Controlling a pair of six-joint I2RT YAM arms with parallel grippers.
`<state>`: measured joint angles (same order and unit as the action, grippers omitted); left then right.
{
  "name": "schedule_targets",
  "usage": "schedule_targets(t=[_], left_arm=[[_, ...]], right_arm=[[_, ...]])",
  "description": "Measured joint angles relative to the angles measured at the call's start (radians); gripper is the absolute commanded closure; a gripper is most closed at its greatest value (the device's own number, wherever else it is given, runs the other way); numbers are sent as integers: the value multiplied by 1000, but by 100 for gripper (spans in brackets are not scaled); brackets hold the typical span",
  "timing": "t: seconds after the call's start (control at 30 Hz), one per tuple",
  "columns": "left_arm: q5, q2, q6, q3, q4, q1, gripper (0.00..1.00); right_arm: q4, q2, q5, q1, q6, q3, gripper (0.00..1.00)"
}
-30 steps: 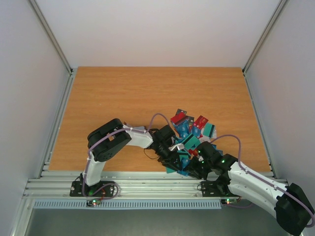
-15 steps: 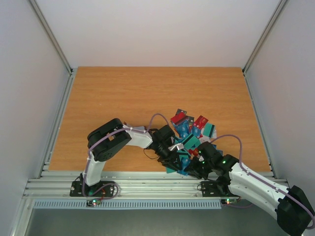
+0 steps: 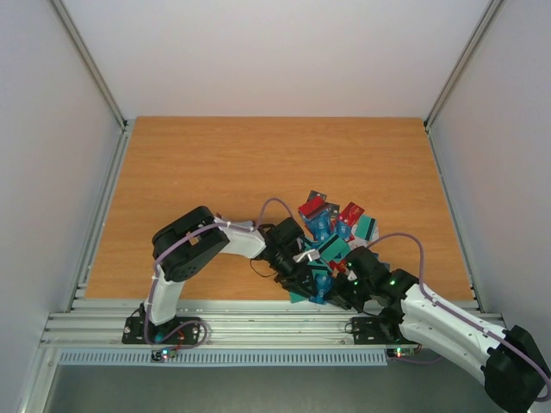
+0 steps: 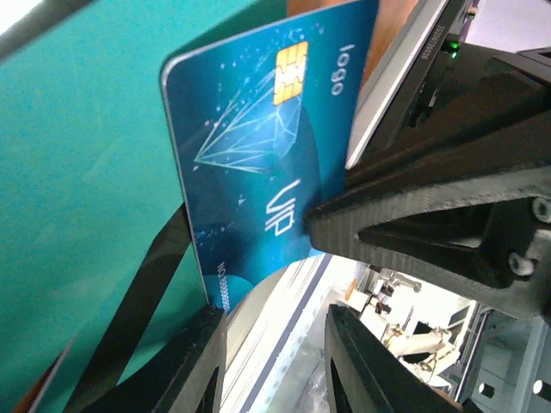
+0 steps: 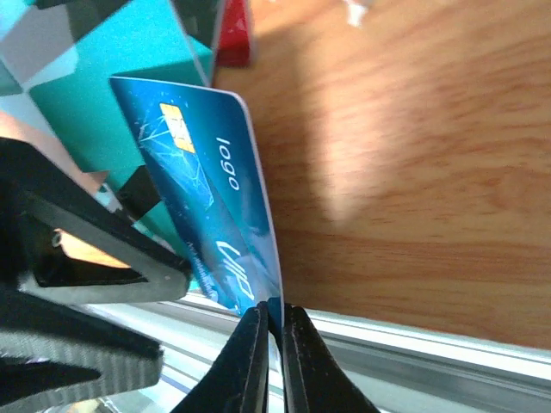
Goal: Put the credit cards into the card holder
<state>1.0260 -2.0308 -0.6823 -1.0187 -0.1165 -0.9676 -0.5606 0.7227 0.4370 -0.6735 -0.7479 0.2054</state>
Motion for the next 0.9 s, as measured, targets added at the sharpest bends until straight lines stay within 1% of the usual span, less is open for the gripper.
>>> schedule_targets(t=[0.07, 0.2, 0.37, 0.57, 0.73, 0.9], left_arm=[[4, 0, -3, 1, -5, 7, 65], [7, 2, -7, 5, -5, 18, 65], [-15, 19, -22, 14, 0, 18, 65], [-86, 77, -35, 19, -37, 31, 63], [-143, 196, -39, 14, -116, 69, 60], [-212, 378, -14, -28, -234, 162, 58]], right_arm=[[2, 0, -7, 1, 8, 14, 99], [4, 0, -7, 1, 25, 46, 99], [47, 5, -34, 1, 44, 82, 99], [-17, 11, -90, 3, 87, 156, 99], [-88, 17, -128, 7, 151, 281, 99], [-136, 45, -149, 24, 232, 411, 99]])
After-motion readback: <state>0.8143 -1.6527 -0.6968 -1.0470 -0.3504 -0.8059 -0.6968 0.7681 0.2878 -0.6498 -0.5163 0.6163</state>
